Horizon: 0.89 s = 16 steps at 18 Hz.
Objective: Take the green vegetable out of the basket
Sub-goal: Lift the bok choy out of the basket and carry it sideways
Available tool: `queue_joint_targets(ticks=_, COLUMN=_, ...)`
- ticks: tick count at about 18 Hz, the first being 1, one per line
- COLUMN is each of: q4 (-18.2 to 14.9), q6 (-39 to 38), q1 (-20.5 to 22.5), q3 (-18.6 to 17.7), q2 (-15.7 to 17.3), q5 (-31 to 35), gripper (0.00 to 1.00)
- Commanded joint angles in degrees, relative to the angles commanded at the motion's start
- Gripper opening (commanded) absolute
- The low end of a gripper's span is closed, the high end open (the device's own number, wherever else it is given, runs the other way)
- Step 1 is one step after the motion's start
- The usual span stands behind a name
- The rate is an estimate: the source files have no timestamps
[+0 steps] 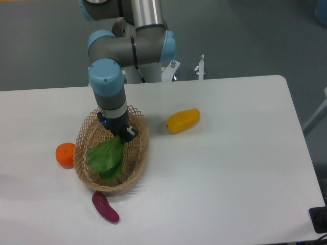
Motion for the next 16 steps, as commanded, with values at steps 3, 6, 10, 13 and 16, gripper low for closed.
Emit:
queue_joint_targets(ticks=3, q4=-0.17, q6=1.68, q1=3.51, q3=3.24, q2=0.89, q5=-1.66, gripper=0.25)
queue_joint_targets(ticks=6, q4=-3.24, q6=1.85, q1=7.9, q3=8.43, q2=0.89, q5=-4.83, gripper=0.25)
queue_joint_targets(ticks=10, q4=-4.13, q6=7.89, q1=14.67, q3=10.99, q2=0.45, q5=-5.89, gripper=0.25)
queue_joint_targets(ticks=13, q4=-4.13, q6=15.01, q1=20.29, q3=10.99, q2=0.1, q5=-6.24, gripper=0.25)
queue_joint_targets(ticks=16, q4=-4.13, q6=22.92, q1=25.83, q3=11.25, q2=-0.78, q5=-6.33, gripper=0.25)
